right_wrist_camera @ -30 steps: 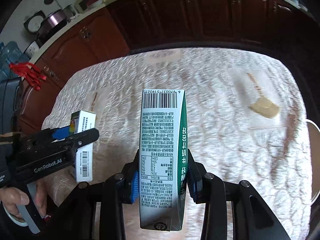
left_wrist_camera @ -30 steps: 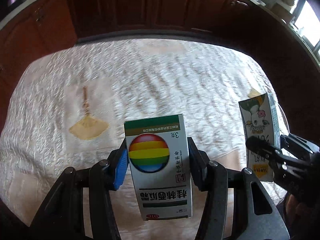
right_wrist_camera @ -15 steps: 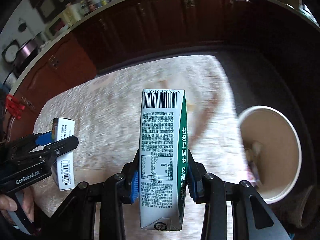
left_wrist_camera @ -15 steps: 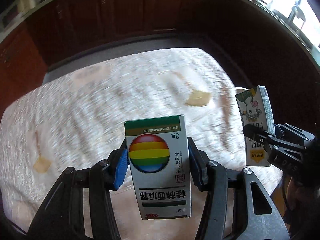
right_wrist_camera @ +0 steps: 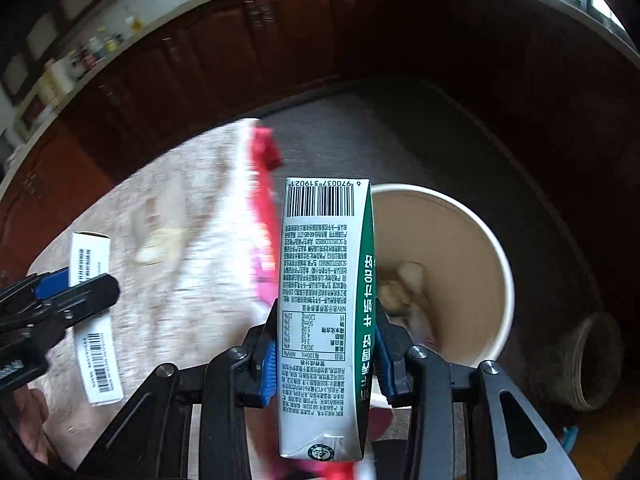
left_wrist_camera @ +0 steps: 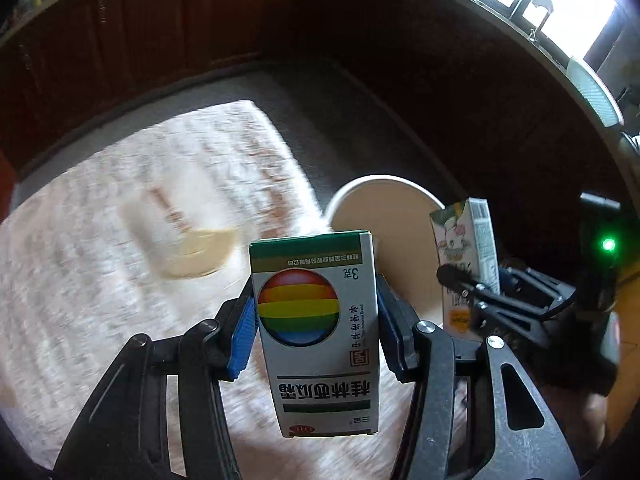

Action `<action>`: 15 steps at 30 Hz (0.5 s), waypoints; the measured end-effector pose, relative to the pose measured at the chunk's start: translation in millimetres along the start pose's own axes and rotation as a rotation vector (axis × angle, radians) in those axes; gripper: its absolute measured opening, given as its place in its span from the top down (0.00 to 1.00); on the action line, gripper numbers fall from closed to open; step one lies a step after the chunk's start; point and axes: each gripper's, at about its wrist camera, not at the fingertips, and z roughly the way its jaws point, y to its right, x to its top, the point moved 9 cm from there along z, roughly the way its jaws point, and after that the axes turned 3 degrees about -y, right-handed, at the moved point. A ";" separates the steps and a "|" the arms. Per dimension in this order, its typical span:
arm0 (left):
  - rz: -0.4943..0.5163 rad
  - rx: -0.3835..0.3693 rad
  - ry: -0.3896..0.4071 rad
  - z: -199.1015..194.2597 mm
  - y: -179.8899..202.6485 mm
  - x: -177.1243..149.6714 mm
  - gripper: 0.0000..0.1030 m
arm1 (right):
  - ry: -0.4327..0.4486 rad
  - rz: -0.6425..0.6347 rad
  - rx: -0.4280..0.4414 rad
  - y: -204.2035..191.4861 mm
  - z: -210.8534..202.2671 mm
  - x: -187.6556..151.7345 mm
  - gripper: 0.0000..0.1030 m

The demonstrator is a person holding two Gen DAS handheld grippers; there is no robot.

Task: Collect trash
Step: 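Carry medicine box and carton to the white bucket and open both tools over it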

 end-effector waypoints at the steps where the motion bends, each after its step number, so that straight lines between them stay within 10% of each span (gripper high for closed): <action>1: 0.002 -0.010 -0.002 3.6 4.9 2.1 0.51 | -0.007 0.018 -0.006 9.4 3.6 -0.4 0.64; 15: -0.036 -0.130 -0.035 53.4 48.5 12.9 0.41 | -0.049 0.122 -0.050 65.7 34.9 -12.5 0.52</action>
